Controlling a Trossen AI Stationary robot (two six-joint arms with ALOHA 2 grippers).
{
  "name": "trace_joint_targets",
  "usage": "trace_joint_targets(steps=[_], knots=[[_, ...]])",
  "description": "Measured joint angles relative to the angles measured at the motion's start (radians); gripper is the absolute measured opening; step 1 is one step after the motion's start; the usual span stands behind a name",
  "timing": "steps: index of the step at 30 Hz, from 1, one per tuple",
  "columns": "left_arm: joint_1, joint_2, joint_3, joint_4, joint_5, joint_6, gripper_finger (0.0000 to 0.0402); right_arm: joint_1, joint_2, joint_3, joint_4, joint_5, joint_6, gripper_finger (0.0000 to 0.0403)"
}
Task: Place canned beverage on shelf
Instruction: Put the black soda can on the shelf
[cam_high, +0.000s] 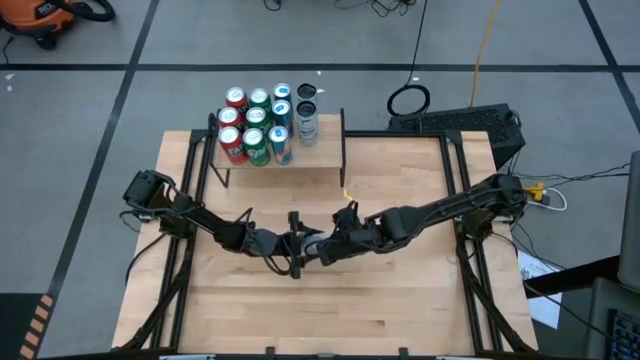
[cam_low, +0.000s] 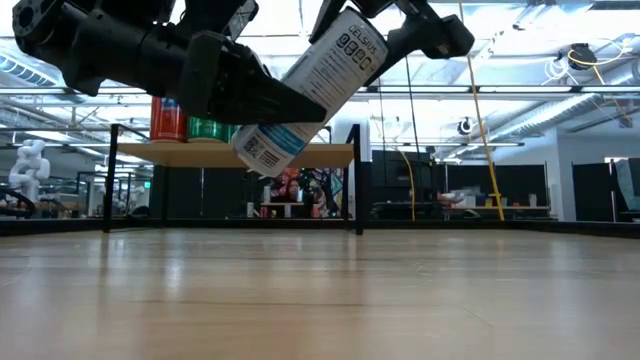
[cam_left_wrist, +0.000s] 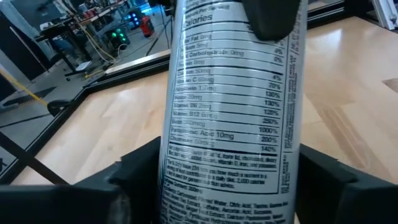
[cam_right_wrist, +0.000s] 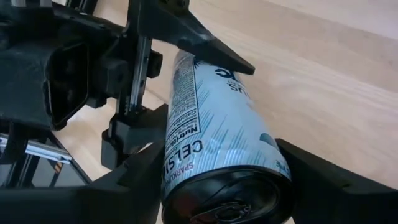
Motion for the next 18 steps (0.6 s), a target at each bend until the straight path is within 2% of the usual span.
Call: trace_joint_targets(steps=[3, 5, 9, 14, 16, 18], knots=[[0.0, 0.001, 0.0, 0.0, -0.008, 0.006, 0.0249, 0.0, 0.0, 0.0, -0.001, 0.0, -0.045, 0.0258], [0.001, 0.001, 0.0, 0.0, -0.019, 0.005, 0.024, -0.001, 0.0, 0.0, -0.003, 0.018, -0.099, 0.0273], [0.004, 0.001, 0.0, 0.01, -0.017, -0.005, 0.024, 0.013, -0.029, 0.0, -0.001, 0.118, -0.272, 0.0303], [0.02, -0.004, -0.001, -0.011, -0.008, -0.04, 0.0248, 0.071, -0.101, 0.003, -0.008, 0.315, -0.395, 0.0315], [0.036, -0.01, -0.001, 0.0, 0.022, -0.064, 0.0249, 0.103, -0.128, 0.003, -0.005, 0.335, -0.476, 0.0316], [0.057, -0.014, -0.001, -0.004, 0.106, -0.104, 0.025, 0.141, -0.148, 0.003, 0.0, 0.324, -0.601, 0.0317]])
